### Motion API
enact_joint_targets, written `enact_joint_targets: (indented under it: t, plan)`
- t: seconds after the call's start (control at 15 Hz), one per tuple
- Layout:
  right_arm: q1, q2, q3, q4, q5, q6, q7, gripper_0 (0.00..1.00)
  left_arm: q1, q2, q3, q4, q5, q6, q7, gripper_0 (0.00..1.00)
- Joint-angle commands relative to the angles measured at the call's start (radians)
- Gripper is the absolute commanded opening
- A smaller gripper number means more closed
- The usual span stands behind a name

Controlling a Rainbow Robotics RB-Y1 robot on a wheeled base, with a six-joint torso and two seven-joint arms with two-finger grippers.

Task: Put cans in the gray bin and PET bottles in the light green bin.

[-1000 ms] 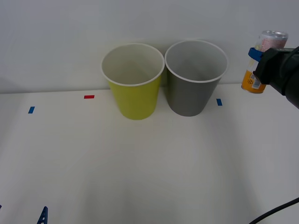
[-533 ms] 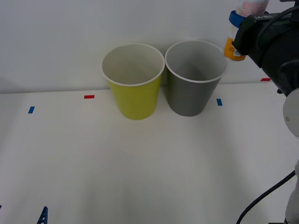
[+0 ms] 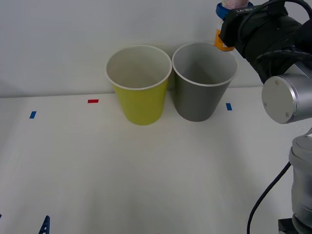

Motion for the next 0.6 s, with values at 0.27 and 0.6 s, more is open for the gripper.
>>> enact_joint_targets:
  t: [0.27, 0.6]
  plan:
    - [-0.032, -0.061, 0.038, 0.160, -0.018, -0.178, -0.022, 0.00, 0.000, 0.000, 0.000, 0.000, 0.000, 0.000, 0.000, 0.97]
    - [-0.063, -0.065, 0.062, 0.238, -0.018, -0.234, -0.040, 0.00, 0.000, 0.000, 0.000, 0.000, 0.000, 0.000, 0.000, 0.97]
